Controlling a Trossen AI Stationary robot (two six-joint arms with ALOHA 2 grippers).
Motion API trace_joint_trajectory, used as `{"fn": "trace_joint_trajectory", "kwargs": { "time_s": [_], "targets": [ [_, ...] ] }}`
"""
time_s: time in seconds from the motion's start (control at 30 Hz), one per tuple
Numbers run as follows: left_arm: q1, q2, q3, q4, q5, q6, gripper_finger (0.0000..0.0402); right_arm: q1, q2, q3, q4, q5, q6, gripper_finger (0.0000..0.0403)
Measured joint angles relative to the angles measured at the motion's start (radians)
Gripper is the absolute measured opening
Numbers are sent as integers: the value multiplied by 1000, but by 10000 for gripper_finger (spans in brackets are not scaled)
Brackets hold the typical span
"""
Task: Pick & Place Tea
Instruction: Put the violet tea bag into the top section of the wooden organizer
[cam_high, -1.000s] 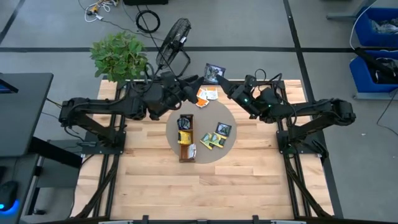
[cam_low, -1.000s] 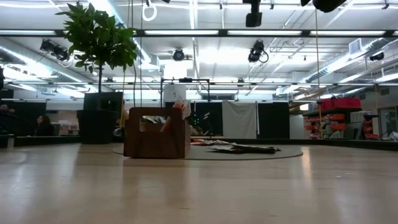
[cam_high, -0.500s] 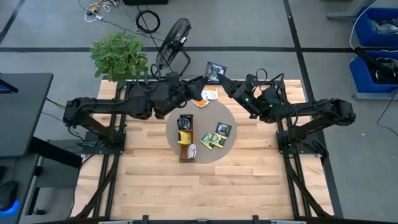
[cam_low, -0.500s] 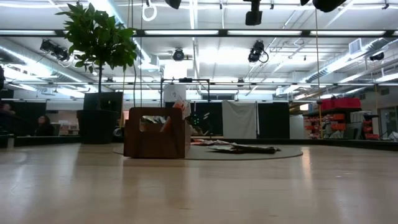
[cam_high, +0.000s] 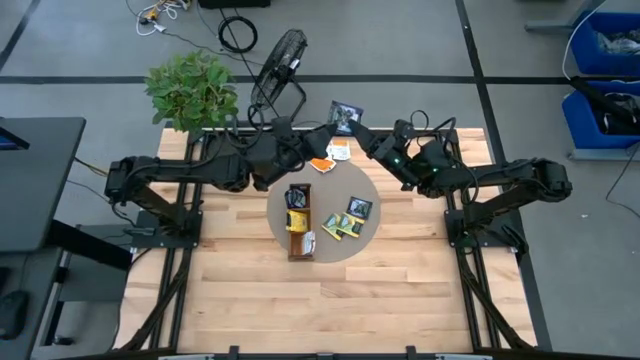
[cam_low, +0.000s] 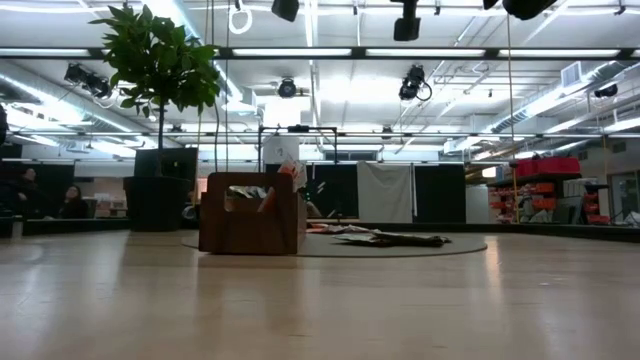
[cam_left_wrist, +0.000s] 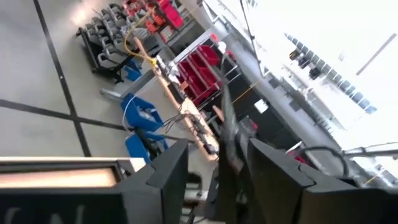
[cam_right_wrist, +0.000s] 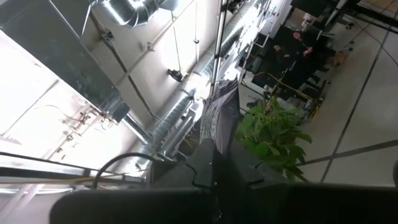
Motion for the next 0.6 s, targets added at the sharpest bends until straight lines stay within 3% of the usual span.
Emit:
{"fn": "trace_joint_trajectory", "kwargs": {
  "time_s": [0.5,0.6],
  "targets": [
    [6,5,-1,3,4,16,14,0,-1,0,-57,-7,-4,11],
    [6,5,-1,3,2,35,6,0,-1,0,-62,-6,-4,11]
  ]
}}
